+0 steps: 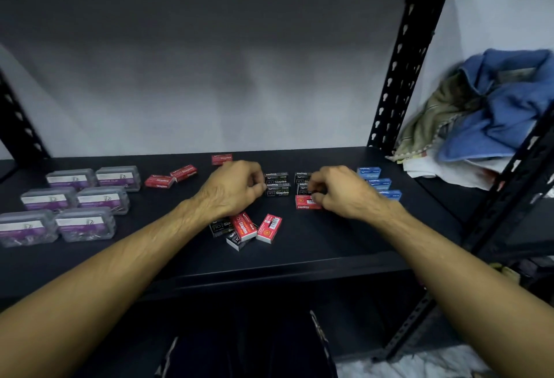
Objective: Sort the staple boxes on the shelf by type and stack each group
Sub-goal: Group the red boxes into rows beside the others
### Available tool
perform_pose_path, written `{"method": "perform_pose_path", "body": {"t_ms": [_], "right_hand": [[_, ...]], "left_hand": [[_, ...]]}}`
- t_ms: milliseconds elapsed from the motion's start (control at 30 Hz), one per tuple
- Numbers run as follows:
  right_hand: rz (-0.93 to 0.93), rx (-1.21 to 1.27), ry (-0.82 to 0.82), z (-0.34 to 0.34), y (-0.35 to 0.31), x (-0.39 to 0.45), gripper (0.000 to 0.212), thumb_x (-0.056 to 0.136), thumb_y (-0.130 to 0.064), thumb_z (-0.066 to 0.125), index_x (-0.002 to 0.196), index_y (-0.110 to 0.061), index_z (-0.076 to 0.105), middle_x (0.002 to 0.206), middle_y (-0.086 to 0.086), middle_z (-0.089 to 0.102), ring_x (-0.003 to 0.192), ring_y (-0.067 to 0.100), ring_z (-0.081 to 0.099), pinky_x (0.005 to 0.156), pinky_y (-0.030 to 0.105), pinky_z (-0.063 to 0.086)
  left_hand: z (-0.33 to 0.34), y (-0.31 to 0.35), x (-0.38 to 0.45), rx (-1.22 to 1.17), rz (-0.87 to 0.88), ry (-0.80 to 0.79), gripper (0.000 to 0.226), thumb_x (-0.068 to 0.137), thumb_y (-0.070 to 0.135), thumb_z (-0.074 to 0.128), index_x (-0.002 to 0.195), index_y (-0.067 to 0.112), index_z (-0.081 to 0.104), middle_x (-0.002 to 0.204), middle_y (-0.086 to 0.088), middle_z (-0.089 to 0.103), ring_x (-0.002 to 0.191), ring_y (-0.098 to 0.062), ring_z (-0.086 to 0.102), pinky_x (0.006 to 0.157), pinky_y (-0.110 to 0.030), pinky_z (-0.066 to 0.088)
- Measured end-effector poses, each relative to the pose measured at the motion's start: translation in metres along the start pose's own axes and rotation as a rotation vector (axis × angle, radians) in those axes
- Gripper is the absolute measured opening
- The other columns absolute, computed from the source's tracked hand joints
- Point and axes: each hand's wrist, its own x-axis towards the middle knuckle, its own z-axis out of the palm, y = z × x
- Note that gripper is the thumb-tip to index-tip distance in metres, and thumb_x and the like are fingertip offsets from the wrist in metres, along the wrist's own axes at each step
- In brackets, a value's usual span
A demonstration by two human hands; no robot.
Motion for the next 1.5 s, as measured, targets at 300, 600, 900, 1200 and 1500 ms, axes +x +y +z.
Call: {"method": "perform_pose_path", "body": {"t_ms": [300,600,900,1200,1500], "right_hand": [[0.059,0.024,-0.086,0.008,-0.009,-0.013,0.027,0.089,-0.026,0.066,0.116,-0.024,0.068,0.113,-0.002,0.068,0.096,0.016,0.063,0.082,0.03,0.051],[0.057,0.085,-0.128,0.008,-0.009,-0.017,0.018,0.087,-0.024,0.071,0.104,-0.022,0.065,0.106,-0.004,0.062,0.092,0.013,0.058,0.076,0.028,0.047],[0.089,0.261,-0.186,0.007,-0.007,-0.021,0.024,0.08,-0.027,0.079,0.1,-0.024,0.066,0.097,-0.006,0.064,0.087,0.01,0.061,0.078,0.031,0.053],[0.09,0.298,-0.22,0.003,-0.005,-0.025,0.022,0.082,-0.024,0.078,0.1,-0.021,0.066,0.093,-0.008,0.063,0.081,0.005,0.059,0.064,0.021,0.041],[0.105,0.33,-0.234,0.001,-0.005,-0.024,0.019,0.082,-0.021,0.078,0.098,-0.021,0.067,0.09,-0.007,0.066,0.079,0.005,0.062,0.065,0.019,0.043]], "left_hand": [[0.01,0.026,-0.023,0.071,0.012,-0.236,0.027,0.082,0.054,0.066,0.08,0.027,0.064,0.076,0.011,0.068,0.074,-0.007,0.064,0.068,-0.029,0.052],[0.011,0.029,-0.024,0.153,0.034,-0.397,0.037,0.073,0.056,0.074,0.089,0.029,0.055,0.078,0.006,0.068,0.074,-0.011,0.062,0.073,-0.031,0.035],[0.012,0.034,-0.019,-0.004,0.049,-0.381,0.026,0.076,0.028,0.077,0.094,0.025,0.059,0.078,0.005,0.066,0.069,-0.008,0.061,0.058,-0.023,0.042],[0.008,0.02,-0.009,-0.056,0.048,-0.313,0.012,0.081,0.018,0.068,0.093,0.022,0.071,0.081,0.01,0.071,0.074,-0.004,0.067,0.07,-0.027,0.056],[0.007,0.007,-0.002,-0.057,0.083,-0.348,0.029,0.086,0.014,0.07,0.113,0.023,0.071,0.098,0.008,0.07,0.086,-0.007,0.066,0.08,-0.028,0.057]]}}
